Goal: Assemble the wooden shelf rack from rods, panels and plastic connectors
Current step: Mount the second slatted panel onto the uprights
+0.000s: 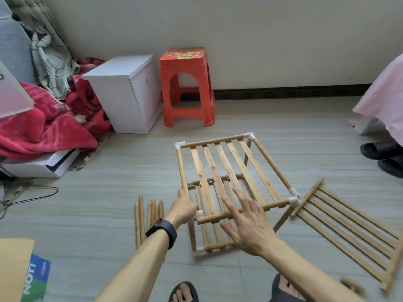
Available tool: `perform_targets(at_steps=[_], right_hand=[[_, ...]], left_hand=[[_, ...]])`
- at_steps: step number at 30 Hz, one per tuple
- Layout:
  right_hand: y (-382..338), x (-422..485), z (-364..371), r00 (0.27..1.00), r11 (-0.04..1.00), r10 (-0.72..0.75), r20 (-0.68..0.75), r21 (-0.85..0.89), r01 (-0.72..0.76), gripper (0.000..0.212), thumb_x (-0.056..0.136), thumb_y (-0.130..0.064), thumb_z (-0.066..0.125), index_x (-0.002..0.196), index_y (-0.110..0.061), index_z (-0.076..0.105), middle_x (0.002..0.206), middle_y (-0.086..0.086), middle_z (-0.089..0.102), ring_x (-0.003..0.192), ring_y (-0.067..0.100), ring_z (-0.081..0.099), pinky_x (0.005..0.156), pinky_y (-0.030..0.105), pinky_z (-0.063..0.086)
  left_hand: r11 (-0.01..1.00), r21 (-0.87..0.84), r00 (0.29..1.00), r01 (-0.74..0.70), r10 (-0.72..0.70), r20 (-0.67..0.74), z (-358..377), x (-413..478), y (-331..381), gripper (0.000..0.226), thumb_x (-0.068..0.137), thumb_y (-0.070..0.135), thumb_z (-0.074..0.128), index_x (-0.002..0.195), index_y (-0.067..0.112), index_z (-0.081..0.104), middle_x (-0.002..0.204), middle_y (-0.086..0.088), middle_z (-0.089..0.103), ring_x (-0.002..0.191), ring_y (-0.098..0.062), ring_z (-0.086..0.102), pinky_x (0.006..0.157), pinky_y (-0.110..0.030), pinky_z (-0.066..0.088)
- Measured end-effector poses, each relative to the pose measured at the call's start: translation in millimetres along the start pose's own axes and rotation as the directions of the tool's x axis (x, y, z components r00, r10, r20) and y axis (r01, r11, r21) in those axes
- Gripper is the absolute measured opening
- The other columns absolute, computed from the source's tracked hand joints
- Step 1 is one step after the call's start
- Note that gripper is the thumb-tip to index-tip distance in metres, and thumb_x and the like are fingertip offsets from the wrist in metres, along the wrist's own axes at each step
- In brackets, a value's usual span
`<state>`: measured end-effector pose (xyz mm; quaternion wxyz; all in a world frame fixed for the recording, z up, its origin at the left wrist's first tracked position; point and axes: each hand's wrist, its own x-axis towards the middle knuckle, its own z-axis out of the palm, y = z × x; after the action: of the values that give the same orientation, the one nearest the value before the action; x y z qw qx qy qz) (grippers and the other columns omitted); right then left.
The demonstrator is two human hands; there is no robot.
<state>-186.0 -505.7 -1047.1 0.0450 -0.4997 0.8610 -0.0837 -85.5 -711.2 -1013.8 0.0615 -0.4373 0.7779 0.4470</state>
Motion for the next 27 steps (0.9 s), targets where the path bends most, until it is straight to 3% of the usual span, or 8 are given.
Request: perform_targets(at_steps=[3,5,7,10,12,17,24,27], right_hand=[[-2,9,-6,0.994,0.998,-0.057,0.096,-0.015,0.059,0.065,0.095,-0.074,0.008,0.151,-0.047,0.026,0.17,0.002,0.006,0.155,0.025,0.005,0.122,0.051,0.015],[-2,16,-8,0.989,0.998,-0.053,0.14,-0.029,0.057,0.064,0.096,-0.073,0.007,0.14,-0.043,0.042,0.169,0.002,0.014,0.152,0.024,0.018,0.118,0.051,0.019],[4,23,-8,0.992,0.998,-0.04,0.122,-0.033,0.044,0.06,0.097,-0.073,0.009,0.132,-0.042,0.047,0.168,-0.001,0.018,0.148,0.02,0.028,0.114,0.05,0.021],[15,29,-2,0.998,0.999,-0.022,0.054,-0.031,0.024,0.06,0.095,-0.071,0.006,0.121,-0.041,0.051,0.166,-0.002,0.023,0.144,0.017,0.035,0.109,0.047,0.023],[19,30,8,0.999,0.999,-0.03,0.009,-0.025,0.03,0.056,0.097,-0.069,0.008,0.115,-0.041,0.053,0.163,-0.002,0.028,0.139,0.016,0.041,0.106,0.047,0.025],[23,27,23,0.981,0.997,-0.08,-0.175,-0.03,0.076,0.039,0.103,-0.061,0.029,0.104,-0.037,0.06,0.15,-0.002,0.046,0.121,0.014,0.058,0.097,0.047,0.036],[34,24,22,0.97,0.996,-0.088,-0.227,-0.013,0.087,0.037,0.101,-0.061,0.036,0.106,-0.038,0.064,0.139,-0.004,0.051,0.102,0.012,0.062,0.088,0.042,0.039],[34,34,14,0.982,0.997,-0.07,-0.177,0.008,0.073,0.043,0.101,-0.066,0.03,0.113,-0.041,0.063,0.136,-0.005,0.047,0.101,0.01,0.059,0.086,0.037,0.032]], left_hand=[[0.961,0.246,0.983,-0.125,0.087,0.16,-3,4,25,0.08,0.097,0.038,0.057,0.156,0.009,0.012,0.116,-0.01,0.065,0.089,-0.019,0.067,0.06,-0.024,0.052],[0.896,0.413,0.978,-0.163,0.093,0.186,3,7,38,0.086,0.098,0.04,0.055,0.157,0.002,0.007,0.132,-0.017,0.06,0.111,-0.027,0.064,0.08,-0.029,0.052],[0.809,0.533,0.968,-0.249,0.215,0.126,9,4,42,0.084,0.101,0.04,0.049,0.161,0.012,-0.003,0.155,-0.02,0.036,0.134,-0.033,0.048,0.103,-0.038,0.046],[0.449,0.74,0.765,-0.5,0.63,0.135,13,-3,27,0.06,0.099,0.056,0.034,0.149,0.024,0.041,0.167,-0.003,0.018,0.152,-0.022,0.017,0.121,-0.045,0.022],[0.285,0.782,0.701,-0.554,0.667,0.254,18,-3,7,0.065,0.098,0.061,0.026,0.141,0.018,0.051,0.162,0.001,0.031,0.153,-0.018,0.015,0.124,-0.041,0.016],[0.332,0.783,0.707,-0.525,0.682,0.185,15,7,-15,0.06,0.102,0.062,0.028,0.132,0.018,0.054,0.145,0.002,0.052,0.149,-0.016,0.027,0.118,-0.035,0.027],[0.296,0.75,0.595,-0.591,0.788,0.158,22,12,-18,0.05,0.099,0.062,0.041,0.108,0.019,0.065,0.12,0.003,0.067,0.139,-0.02,0.045,0.106,-0.038,0.041],[0.178,0.742,0.493,-0.646,0.84,0.227,37,4,-17,0.048,0.098,0.058,0.043,0.102,0.017,0.067,0.101,0.0,0.071,0.119,-0.024,0.059,0.093,-0.039,0.051]])
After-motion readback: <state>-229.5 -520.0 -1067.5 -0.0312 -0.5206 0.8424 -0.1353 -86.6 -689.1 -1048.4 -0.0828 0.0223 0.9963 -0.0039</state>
